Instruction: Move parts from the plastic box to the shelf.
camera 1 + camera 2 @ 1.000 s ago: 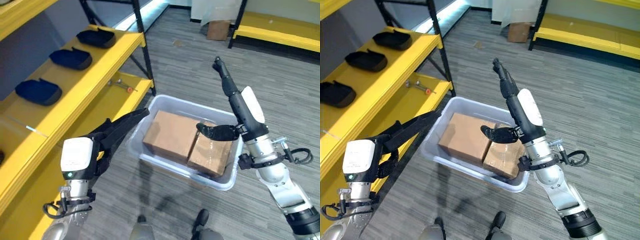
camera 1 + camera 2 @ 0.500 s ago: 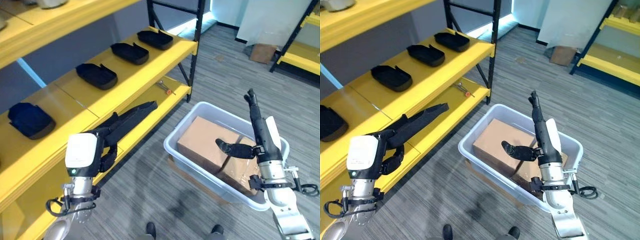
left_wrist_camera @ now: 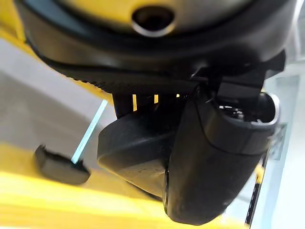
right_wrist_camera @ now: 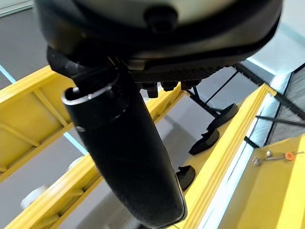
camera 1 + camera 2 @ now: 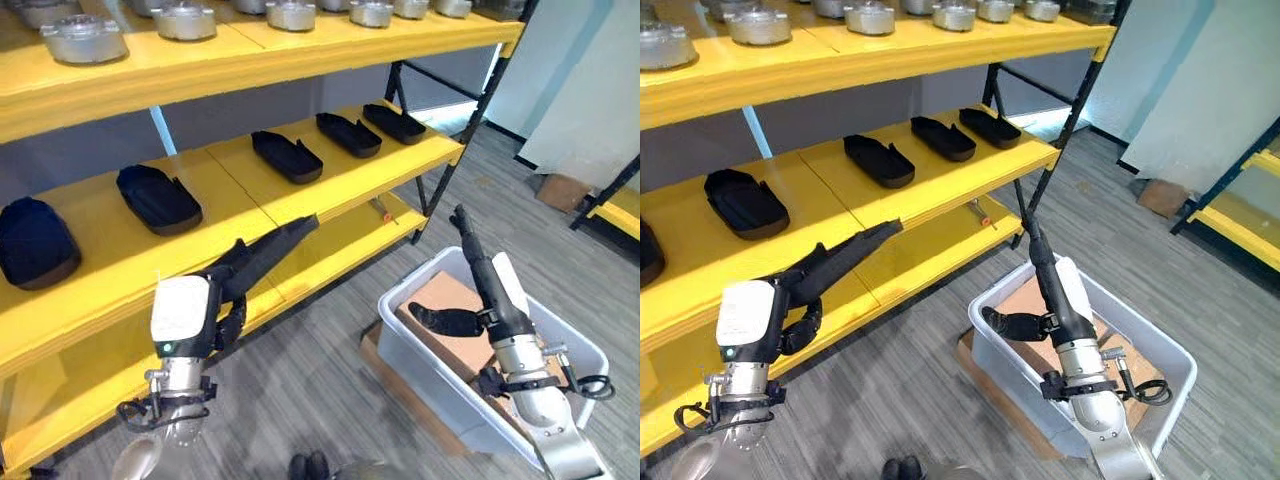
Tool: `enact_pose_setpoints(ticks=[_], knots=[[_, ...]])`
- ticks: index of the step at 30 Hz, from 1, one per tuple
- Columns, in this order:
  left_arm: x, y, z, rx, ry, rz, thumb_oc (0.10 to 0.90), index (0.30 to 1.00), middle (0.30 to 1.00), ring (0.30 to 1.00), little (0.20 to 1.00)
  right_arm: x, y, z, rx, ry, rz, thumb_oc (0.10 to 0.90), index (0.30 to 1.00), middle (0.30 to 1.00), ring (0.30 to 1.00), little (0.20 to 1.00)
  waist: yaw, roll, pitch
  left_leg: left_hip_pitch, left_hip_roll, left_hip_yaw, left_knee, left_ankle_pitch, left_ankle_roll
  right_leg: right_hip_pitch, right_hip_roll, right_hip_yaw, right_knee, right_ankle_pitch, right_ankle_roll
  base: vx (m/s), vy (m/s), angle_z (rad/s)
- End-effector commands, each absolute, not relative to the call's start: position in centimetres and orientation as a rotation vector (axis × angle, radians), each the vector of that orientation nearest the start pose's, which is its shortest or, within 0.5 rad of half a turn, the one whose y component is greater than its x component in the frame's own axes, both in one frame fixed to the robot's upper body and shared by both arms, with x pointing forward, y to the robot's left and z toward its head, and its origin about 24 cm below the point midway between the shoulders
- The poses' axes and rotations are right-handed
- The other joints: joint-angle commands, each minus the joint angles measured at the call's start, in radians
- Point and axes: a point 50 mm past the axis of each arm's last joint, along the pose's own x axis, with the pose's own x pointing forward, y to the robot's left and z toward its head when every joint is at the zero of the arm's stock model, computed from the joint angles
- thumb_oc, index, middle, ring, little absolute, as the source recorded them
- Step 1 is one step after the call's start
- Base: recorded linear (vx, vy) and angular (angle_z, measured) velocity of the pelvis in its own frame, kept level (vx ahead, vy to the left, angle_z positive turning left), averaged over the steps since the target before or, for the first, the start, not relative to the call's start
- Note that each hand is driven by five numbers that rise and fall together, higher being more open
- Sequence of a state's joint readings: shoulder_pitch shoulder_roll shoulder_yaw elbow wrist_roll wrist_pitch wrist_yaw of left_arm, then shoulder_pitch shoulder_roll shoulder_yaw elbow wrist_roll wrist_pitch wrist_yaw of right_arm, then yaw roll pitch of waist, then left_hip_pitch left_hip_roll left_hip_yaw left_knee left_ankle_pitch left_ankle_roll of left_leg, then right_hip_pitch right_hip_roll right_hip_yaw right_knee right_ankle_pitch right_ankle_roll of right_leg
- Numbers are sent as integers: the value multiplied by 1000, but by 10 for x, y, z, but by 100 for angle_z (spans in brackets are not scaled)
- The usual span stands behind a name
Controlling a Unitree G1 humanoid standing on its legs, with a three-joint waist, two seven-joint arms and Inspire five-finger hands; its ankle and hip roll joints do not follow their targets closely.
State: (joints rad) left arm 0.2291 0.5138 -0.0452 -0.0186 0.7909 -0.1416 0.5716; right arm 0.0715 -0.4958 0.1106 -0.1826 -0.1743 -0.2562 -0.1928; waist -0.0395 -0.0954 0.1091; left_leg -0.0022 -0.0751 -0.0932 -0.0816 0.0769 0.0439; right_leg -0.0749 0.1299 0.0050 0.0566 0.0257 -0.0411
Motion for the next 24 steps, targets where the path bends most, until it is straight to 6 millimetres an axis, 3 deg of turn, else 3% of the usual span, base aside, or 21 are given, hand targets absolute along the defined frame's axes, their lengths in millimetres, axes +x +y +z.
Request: enact_pose_setpoints(ticks=[1, 2, 3, 4, 6, 7, 8, 9, 10, 11, 13, 14, 15, 16, 17, 18, 19, 21, 24], knots=[[215, 241, 114, 1210, -621, 415, 400, 300, 300, 300, 300, 235, -194, 146, -527, -648, -5, 900, 1000, 1000, 1000, 1000, -18, 2, -67, 26, 1, 31, 19, -68, -1, 55, -113, 19, -91, 26, 101, 0, 0, 0], [221, 235, 119, 1208, -652, 392, 400, 300, 300, 300, 300, 234, -198, 151, -528, -668, -25, 900, 1000, 1000, 1000, 1000, -33, 0, -32, -26, 10, 100, 144, -109, -12, 42, -147, -28, -62, 18, 97, -48, 42, 96], [223, 234, 121, 1205, -663, 386, 400, 300, 300, 300, 300, 234, -200, 152, -539, -672, -37, 900, 1000, 1000, 1000, 1000, -49, 0, -22, -41, 31, 154, 175, -128, -19, 38, -160, -46, -59, 14, 97, -188, 113, 158], [227, 227, 132, 1175, -730, 377, 400, 300, 300, 300, 300, 232, -206, 154, -564, -680, -81, 900, 1000, 1000, 1000, 1000, -73, -13, 4, -73, 130, 288, 260, -156, -38, 33, -208, -95, -58, 26, 101, -145, 119, 244], [226, 226, 138, 1139, -765, 389, 400, 300, 300, 300, 300, 230, -209, 152, -554, -667, -100, 900, 1000, 1000, 1000, 1000, -66, -16, 5, -87, 198, 219, 289, -160, -71, 46, -228, -112, -69, 28, 107, -28, 158, 187], [225, 228, 139, 1102, -770, 419, 400, 300, 300, 300, 300, 228, -211, 148, -534, -653, -107, 900, 1000, 1000, 1000, 1000, -59, -14, -7, -73, 272, 150, 249, -115, -94, 54, -255, -113, -66, 17, 118, 117, 361, 57], [227, 229, 143, 1079, -779, 448, 400, 300, 300, 300, 300, 227, -212, 144, -534, -632, -109, 900, 1000, 1000, 1000, 1000, -63, -4, -15, -53, 369, 126, 179, -37, -113, 51, -281, -126, -46, -1, 130, 107, 317, 8], [227, 228, 143, 1077, -778, 449, 400, 300, 300, 300, 300, 228, -212, 144, -535, -633, -110, 900, 1000, 1000, 1000, 1000, -66, 0, -15, -46, 375, 123, 158, -24, -118, 49, -276, -130, -39, -6, 127, 70, 321, -2], [228, 228, 144, 1065, -783, 460, 400, 300, 300, 300, 300, 229, -212, 143, -534, -626, -112, 900, 1000, 1000, 1000, 1000, -66, 8, -15, -42, 421, 118, 124, 28, -125, 45, -293, -131, -25, -16, 135, 56, 366, 8], [230, 225, 146, 1052, -803, 470, 400, 300, 300, 300, 300, 229, -213, 144, -536, -632, -126, 900, 1000, 1000, 1000, 1000, -79, 37, -16, -29, 460, 162, 54, 92, -148, 35, -312, -147, 9, -37, 152, 102, 544, 2], [231, 222, 148, 1055, -818, 460, 400, 300, 300, 300, 300, 229, -213, 145, -538, -633, -128, 900, 1000, 1000, 1000, 1000, -74, 55, -25, -12, 452, 171, 25, 84, -162, 40, -326, -148, 8, -31, 167, 124, 420, 5], [231, 219, 146, 1062, -826, 442, 400, 300, 300, 300, 300, 228, -211, 147, -536, -647, -134, 900, 1000, 1000, 1000, 1000, -71, 73, -35, -3, 412, 173, 6, 51, -172, 56, -357, -151, -1, -4, 182, 109, 281, 13], [231, 218, 146, 1062, -826, 440, 400, 300, 300, 300, 300, 227, -211, 146, -536, -646, -135, 900, 1000, 1000, 1000, 1000, -70, 69, -35, 1, 407, 175, 5, 49, -169, 62, -361, -150, -8, 0, 185, 205, 550, 6], [232, 215, 150, 1043, -848, 429, 400, 300, 300, 300, 300, 228, -208, 147, -530, -654, -141, 900, 1000, 1000, 1000, 1000, -58, 66, -39, -1, 361, 168, 25, 7, -159, 78, -410, -147, -16, 47, 207, 107, 303, 7], [233, 215, 150, 1043, -849, 428, 400, 300, 300, 300, 300, 228, -208, 147, -530, -655, -144, 900, 1000, 1000, 1000, 1000, -59, 57, -38, -5, 349, 168, 36, -1, -153, 83, -422, -146, -23, 53, 213, 153, 532, 19], [233, 214, 155, 1060, -883, 431, 400, 300, 300, 300, 300, 230, -202, 148, -523, -671, -143, 900, 1000, 1000, 1000, 1000, -50, 48, -33, -4, 288, 168, 50, -43, -131, 78, -469, -141, -16, 120, 232, 48, 277, 31], [233, 215, 155, 1062, -884, 432, 400, 300, 300, 300, 300, 230, -201, 148, -521, -671, -144, 900, 1000, 1000, 1000, 1000, -49, 40, -33, -6, 278, 170, 55, -47, -126, 78, -478, -138, -20, 125, 237, 69, 417, 46], [233, 214, 160, 1083, -911, 436, 400, 300, 300, 300, 300, 232, -195, 149, -539, -684, -136, 900, 1000, 1000, 1000, 1000, -41, 30, -33, 6, 208, 182, 53, -81, -90, 62, -533, -137, -13, 188, 247, 45, 374, 49], [234, 213, 165, 1107, -940, 444, 400, 300, 300, 300, 300, 236, -191, 148, -539, -681, -144, 900, 1000, 1000, 1000, 1000, -32, 20, -29, 15, 139, 203, 61, -118, -50, 39, -599, -155, 14, 279, 253, 42, 443, 1]])
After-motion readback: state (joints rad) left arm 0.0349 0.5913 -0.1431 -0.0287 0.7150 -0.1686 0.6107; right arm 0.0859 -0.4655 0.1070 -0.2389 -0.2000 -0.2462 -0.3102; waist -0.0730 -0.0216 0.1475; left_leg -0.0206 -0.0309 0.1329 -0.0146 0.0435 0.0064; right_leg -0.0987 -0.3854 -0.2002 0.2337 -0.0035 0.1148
